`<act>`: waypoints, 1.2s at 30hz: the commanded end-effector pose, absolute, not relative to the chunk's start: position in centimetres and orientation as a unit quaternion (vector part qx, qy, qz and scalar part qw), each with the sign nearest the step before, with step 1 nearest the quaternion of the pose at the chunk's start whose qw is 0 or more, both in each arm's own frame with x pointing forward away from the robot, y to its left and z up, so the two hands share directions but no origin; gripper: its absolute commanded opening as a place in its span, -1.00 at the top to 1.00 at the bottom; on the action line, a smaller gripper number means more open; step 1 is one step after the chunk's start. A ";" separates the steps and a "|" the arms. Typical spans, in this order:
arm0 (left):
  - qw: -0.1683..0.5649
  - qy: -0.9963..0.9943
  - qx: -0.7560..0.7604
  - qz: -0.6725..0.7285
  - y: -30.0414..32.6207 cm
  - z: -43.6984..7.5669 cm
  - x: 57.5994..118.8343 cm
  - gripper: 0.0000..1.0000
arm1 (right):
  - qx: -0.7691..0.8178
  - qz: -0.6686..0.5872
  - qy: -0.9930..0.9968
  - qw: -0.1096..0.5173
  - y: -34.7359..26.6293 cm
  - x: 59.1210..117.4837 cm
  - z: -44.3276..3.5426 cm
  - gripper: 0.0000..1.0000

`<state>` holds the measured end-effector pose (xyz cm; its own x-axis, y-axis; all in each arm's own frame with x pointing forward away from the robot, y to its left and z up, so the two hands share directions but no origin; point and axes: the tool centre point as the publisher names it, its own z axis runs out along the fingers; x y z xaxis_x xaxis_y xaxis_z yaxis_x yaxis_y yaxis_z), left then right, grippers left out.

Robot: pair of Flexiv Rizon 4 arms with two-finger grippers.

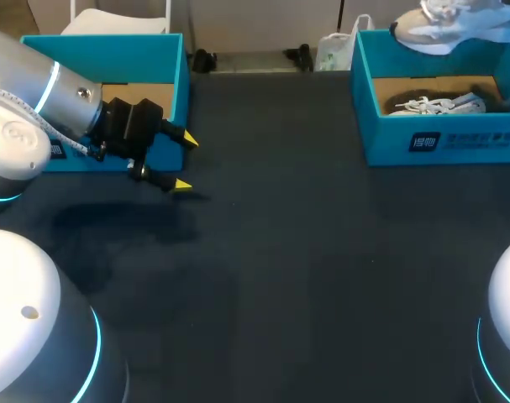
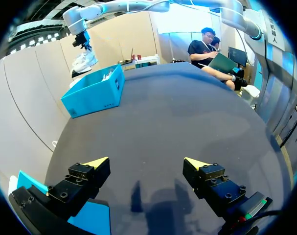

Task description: Take the shoe out of the shoebox, open the shoe tongue, remove and reinsert the insole, then place the shoe into the shoebox

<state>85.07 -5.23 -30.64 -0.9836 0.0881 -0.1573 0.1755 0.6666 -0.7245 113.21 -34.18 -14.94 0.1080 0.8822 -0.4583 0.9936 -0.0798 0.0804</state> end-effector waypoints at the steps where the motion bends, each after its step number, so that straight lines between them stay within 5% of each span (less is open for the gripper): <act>1: 0.054 0.911 0.073 -0.402 -5.2 -30.6 85.0 -1.00 | 0.715 -0.151 0.656 0.190 -34.1 113.5 -15.1 1.00; 36: 0.054 0.911 0.073 -0.402 -5.2 -30.6 85.0 -1.00 | 0.752 -0.138 0.609 0.213 -33.3 114.3 -19.8 1.00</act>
<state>85.07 -5.23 -30.64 -0.9836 0.0881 -0.1573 0.1756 0.6666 -0.7245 114.15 -32.91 -19.51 0.2223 0.8543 -0.4698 0.9737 -0.1697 0.1523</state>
